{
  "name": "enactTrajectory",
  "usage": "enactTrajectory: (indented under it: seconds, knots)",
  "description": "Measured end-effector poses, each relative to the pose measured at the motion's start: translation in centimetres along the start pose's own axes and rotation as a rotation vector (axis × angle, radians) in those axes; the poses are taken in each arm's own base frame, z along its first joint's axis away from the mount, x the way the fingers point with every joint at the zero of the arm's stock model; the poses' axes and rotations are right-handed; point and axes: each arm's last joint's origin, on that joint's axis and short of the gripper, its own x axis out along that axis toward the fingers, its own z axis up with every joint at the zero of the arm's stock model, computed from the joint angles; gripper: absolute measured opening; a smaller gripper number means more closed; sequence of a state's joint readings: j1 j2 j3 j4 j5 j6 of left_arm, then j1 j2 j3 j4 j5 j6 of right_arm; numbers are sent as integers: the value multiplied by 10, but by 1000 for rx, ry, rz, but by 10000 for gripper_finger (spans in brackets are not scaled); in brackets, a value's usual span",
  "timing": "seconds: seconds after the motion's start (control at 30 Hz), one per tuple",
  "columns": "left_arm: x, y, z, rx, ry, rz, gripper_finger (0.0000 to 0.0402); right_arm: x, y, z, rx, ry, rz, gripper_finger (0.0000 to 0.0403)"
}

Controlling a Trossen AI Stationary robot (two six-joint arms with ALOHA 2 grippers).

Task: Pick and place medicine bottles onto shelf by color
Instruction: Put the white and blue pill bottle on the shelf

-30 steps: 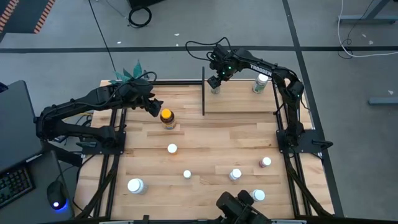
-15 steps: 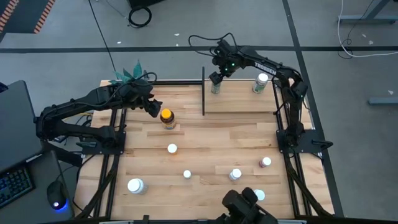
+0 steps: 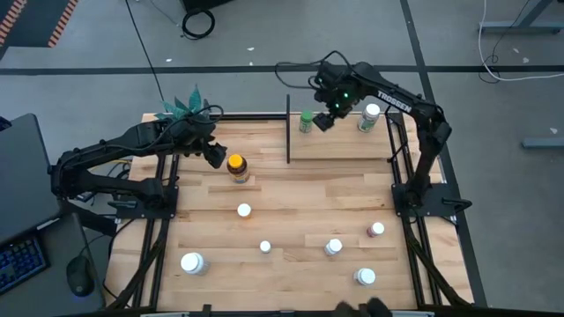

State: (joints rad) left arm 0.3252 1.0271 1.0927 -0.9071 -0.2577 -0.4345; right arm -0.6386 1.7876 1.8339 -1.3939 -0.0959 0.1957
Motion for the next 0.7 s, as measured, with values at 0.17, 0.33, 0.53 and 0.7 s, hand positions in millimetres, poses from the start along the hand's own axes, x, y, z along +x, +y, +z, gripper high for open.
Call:
enactTrajectory:
  seconds: [0.17,0.33,0.53,0.7]
  knots:
    - [0,-1,2,-6,-24,-11,282,-6,31,-23,-2,97,1,288]
    - [0,-2,3,24,-33,-15,282,-5,64,-42,10,164,-10,288]
    - [0,-2,3,103,-34,-14,282,-4,105,-63,56,194,17,288]
    - [0,-2,3,179,-34,-13,282,-4,138,-85,154,203,16,288]
